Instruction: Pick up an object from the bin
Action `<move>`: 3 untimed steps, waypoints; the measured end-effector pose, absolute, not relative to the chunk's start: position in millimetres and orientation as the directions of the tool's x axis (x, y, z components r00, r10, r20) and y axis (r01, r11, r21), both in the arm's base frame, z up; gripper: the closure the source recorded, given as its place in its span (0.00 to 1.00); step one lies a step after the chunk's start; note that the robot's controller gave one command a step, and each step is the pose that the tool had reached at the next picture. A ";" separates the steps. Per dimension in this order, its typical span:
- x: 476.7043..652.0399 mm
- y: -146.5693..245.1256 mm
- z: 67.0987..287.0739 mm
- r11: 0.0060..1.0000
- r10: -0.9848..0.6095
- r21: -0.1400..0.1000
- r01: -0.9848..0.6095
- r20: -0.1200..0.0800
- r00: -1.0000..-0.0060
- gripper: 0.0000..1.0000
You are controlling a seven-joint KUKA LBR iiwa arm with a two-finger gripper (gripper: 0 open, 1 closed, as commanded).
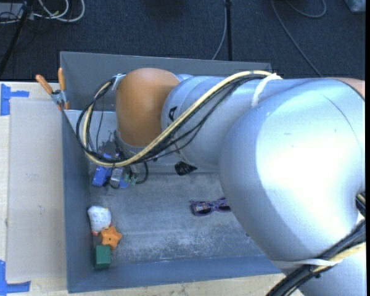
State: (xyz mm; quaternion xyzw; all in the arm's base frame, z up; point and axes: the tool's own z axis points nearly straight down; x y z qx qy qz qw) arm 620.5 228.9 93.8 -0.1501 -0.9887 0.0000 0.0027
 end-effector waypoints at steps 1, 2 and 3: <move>620.5 228.6 104.3 0.955 0.298 -0.001 0.298 0.006 -0.955 1.00; 620.8 228.5 115.3 0.955 0.298 0.000 0.298 0.005 -0.955 1.00; 621.5 228.5 123.5 0.955 0.298 0.002 0.298 0.003 -0.955 1.00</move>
Offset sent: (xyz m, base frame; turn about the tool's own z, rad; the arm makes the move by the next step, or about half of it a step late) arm 0.0000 -0.0001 0.0617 0.0000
